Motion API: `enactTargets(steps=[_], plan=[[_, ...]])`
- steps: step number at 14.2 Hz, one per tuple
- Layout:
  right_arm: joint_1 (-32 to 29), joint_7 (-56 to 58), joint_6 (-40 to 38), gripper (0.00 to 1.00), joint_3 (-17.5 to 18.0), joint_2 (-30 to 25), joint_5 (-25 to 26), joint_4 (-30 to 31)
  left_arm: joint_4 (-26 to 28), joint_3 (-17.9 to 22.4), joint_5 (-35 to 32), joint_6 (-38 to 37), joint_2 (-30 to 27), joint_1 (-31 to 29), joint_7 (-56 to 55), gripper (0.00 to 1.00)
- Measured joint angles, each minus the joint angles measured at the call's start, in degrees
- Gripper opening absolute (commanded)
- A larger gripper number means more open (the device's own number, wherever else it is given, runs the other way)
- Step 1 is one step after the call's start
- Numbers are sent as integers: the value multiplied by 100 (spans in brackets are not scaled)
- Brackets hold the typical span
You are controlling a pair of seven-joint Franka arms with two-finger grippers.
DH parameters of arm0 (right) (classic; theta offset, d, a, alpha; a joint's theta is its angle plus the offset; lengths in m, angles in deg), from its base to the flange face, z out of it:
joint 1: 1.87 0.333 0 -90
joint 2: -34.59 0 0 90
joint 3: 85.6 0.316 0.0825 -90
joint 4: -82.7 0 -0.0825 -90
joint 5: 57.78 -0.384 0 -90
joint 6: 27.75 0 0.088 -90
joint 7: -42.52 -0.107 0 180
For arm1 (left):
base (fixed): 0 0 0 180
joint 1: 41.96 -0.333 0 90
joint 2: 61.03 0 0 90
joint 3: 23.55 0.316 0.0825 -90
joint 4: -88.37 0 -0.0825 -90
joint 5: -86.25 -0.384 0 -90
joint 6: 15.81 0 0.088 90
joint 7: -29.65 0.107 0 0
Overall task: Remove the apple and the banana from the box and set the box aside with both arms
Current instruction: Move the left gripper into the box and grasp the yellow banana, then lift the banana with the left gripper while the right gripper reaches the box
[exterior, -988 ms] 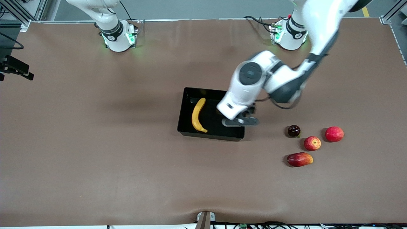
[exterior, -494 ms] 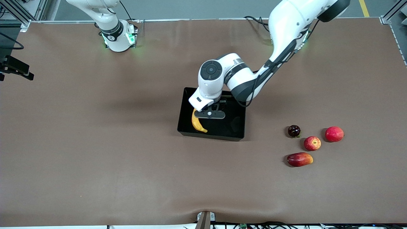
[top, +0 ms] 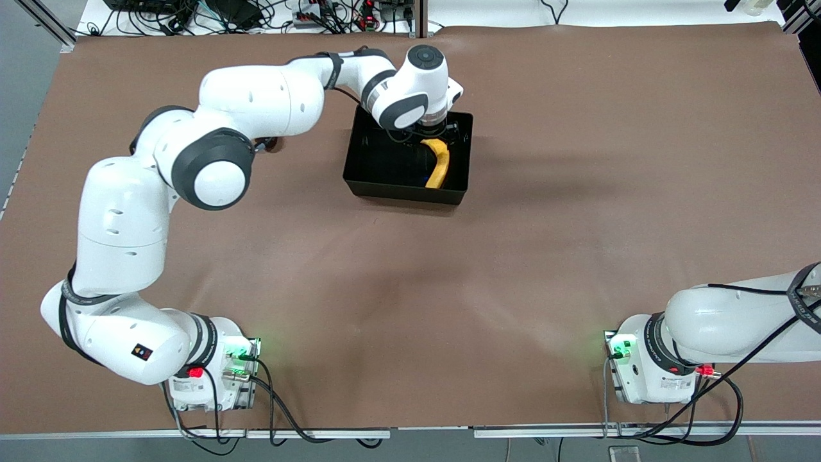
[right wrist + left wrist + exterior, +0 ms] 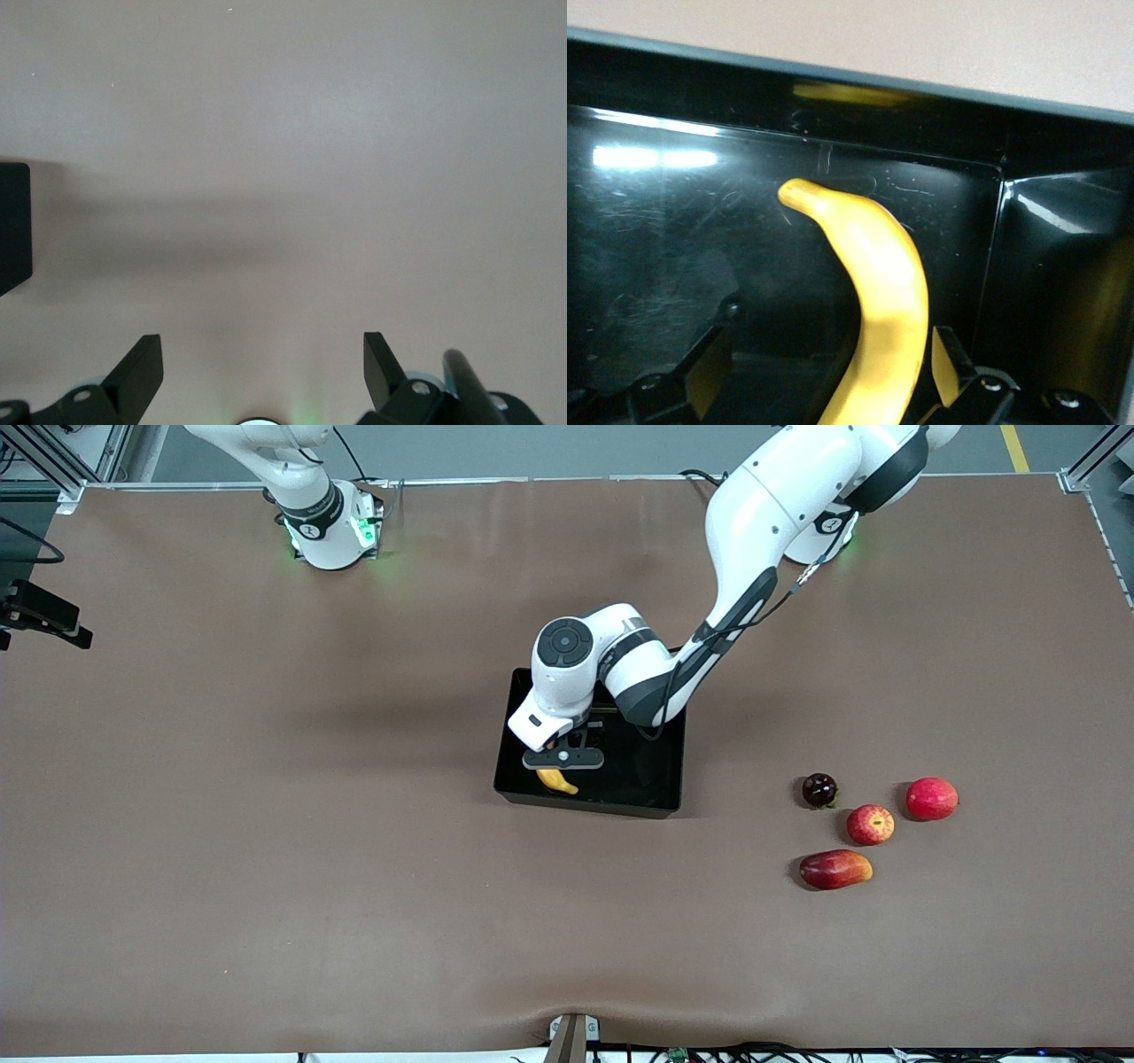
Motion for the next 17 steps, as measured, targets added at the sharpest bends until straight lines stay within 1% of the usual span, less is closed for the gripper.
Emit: enactTargets(steps=[3,4,5,6,8,13,15,17], plan=[[-4,0,-1,100,0,1,-1,0,-6,82,0,346,204,104,-155,100],[-4,0,-1,100,1,1,-2,0,-7,185,0,400,264,199,-202,91],[-4,0,3,100,2,1,-3,0,-10,317,0,460,310,314,-257,65],[-4,0,14,100,2,1,-3,-1,-16,432,0,510,349,422,-307,44],[-4,0,25,100,4,4,-5,-1,-33,524,0,554,402,537,-383,0],[-5,0,25,100,25,60,-8,-1,-206,559,-9,555,350,525,-195,0],[-5,1,24,100,29,78,-10,-1,-286,567,-9,420,180,501,-12,0],[-3,1,2,100,51,114,-32,0,-322,568,-9,142,-157,447,24,0]])
